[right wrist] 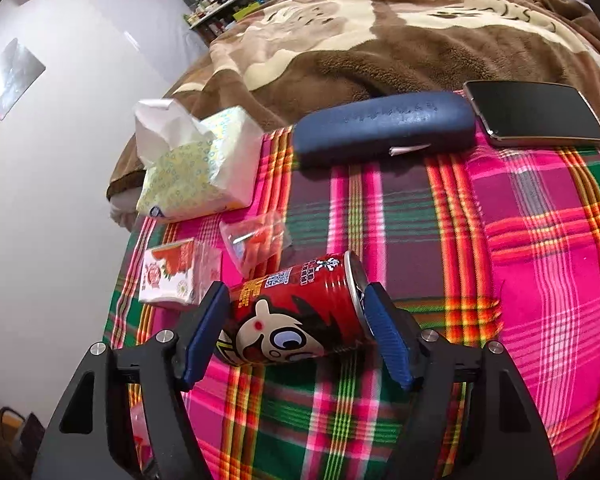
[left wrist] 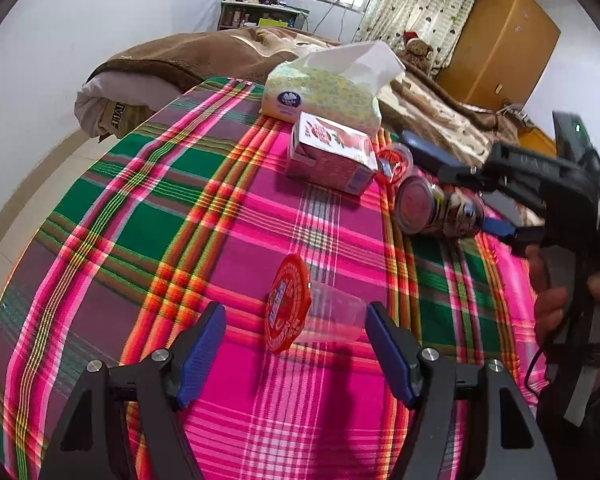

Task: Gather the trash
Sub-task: 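Grasp the red cartoon can with the right tool while the left tool grasps the clear red-lidded cup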

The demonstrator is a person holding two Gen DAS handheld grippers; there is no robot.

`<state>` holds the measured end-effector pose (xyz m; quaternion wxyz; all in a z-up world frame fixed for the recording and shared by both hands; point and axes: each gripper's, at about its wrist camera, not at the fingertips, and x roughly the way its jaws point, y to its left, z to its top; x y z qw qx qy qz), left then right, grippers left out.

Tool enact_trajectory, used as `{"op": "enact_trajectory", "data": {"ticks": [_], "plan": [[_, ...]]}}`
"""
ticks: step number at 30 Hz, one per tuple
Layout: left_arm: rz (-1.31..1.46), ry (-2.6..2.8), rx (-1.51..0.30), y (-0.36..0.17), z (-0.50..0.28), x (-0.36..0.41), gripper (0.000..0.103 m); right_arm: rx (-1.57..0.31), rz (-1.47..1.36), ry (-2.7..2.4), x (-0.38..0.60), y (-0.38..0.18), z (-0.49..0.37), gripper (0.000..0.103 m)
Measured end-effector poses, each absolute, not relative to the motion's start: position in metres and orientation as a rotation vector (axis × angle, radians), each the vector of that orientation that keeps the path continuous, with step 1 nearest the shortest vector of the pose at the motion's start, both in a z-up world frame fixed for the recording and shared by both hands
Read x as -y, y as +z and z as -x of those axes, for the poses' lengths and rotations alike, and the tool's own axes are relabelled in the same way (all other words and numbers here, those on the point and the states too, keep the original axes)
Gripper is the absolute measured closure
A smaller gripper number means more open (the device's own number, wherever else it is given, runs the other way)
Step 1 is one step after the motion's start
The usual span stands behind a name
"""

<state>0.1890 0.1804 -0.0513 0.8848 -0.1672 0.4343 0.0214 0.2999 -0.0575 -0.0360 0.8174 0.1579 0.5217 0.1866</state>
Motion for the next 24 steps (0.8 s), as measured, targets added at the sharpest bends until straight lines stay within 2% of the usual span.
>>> {"op": "enact_trajectory", "data": {"ticks": [8,16,24], "plan": [[0.373,0.063,-0.896,-0.050,-0.186,-0.191,0.032,-1.179,-0.182,0.512,0.067,-0.036,-0.260,0.032],[0.362,0.109,-0.902,-0.051,-0.186,-0.198,0.032,-0.813,0.236,0.622,0.040,0.000,-0.232,0.032],[0.361,0.104,-0.903,-0.051,-0.186,-0.200,0.032,-0.844,0.336,0.790,0.020,-0.021,-0.246,0.032]]}}
